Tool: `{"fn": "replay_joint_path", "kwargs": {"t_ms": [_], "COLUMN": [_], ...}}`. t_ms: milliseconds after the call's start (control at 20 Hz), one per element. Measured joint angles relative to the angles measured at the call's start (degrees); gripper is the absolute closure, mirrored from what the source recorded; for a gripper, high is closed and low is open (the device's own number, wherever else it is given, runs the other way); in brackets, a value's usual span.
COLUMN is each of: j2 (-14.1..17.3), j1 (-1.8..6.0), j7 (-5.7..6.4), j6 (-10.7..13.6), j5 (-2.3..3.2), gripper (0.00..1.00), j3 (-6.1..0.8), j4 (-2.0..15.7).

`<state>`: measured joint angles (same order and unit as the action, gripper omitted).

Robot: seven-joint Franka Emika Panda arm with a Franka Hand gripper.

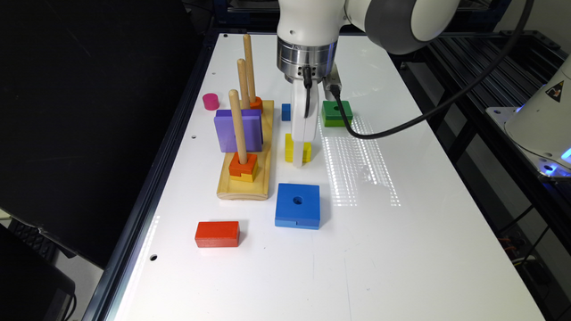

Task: Pick up yellow block.

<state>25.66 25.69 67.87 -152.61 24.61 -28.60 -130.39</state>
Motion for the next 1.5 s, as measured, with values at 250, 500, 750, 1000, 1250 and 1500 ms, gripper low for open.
{"fn": "replay_joint_path", "kwargs": {"t_ms": [250, 500, 750, 1000, 1250, 1500], "j2": [-1.65, -2.13, -5.27, -7.75, -8.00, -10.55], "j1": [0.55, 0.66, 1.50, 2.57, 2.84, 3.58], "j7": [-0.02, -0.02, -0.57, -2.04, -2.17, -3.53], "j6": [1.32, 1.36, 3.89, 5.97, 5.98, 7.86], "j5": [-0.59, -0.64, -2.70, -5.31, -5.41, -7.80], "gripper": [1.00, 1.00, 1.00, 1.00, 1.00, 1.00], "j3": [-1.06, -1.18, -3.05, -4.68, -4.84, -6.15], "j4": [-0.19, -0.36, -0.40, -0.83, -0.90, -0.85]}}
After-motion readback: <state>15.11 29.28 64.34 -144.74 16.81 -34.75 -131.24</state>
